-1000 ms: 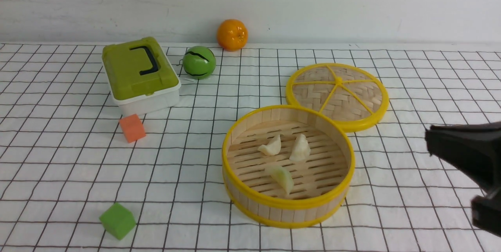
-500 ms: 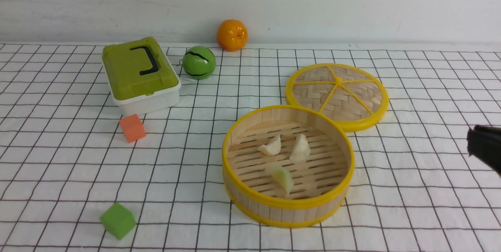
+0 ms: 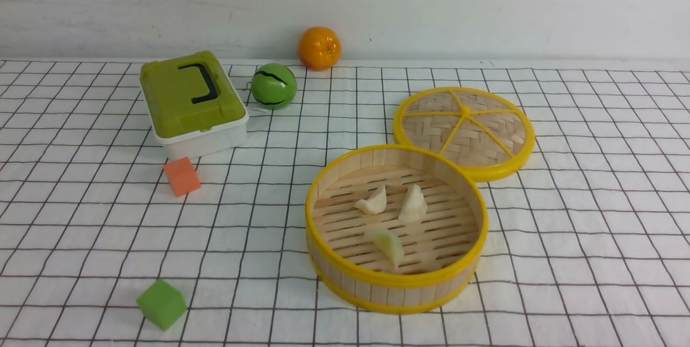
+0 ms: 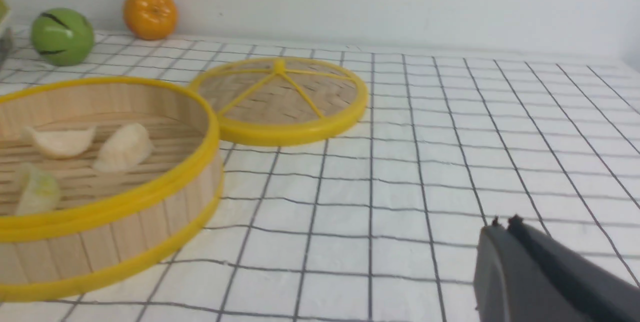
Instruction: Put the dumplings into the steamer on the table with the white tablecloth.
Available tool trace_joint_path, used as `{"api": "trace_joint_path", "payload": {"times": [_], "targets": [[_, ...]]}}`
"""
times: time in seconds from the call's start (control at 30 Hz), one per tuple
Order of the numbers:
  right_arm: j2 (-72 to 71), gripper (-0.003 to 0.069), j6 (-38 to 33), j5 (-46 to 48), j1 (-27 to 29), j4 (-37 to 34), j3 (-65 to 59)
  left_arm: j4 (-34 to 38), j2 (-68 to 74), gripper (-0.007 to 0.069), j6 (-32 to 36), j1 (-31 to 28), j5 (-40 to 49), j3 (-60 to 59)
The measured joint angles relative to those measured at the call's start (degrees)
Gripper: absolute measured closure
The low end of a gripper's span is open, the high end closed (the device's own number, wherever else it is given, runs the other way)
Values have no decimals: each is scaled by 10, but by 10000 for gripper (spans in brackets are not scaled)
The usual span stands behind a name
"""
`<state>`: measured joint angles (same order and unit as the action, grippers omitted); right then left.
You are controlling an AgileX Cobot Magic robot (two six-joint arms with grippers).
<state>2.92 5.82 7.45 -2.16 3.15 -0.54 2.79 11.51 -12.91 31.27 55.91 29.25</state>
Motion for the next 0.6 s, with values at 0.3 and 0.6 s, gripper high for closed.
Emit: {"api": "trace_joint_path", "payload": {"times": [0.3,0.6], "targets": [[-35,680,10,112,17,15,-10,0,0,589,0,0,0,0],[-35,679,10,143,-6,15,-6,0,0,587,0,0,0,0]]}}
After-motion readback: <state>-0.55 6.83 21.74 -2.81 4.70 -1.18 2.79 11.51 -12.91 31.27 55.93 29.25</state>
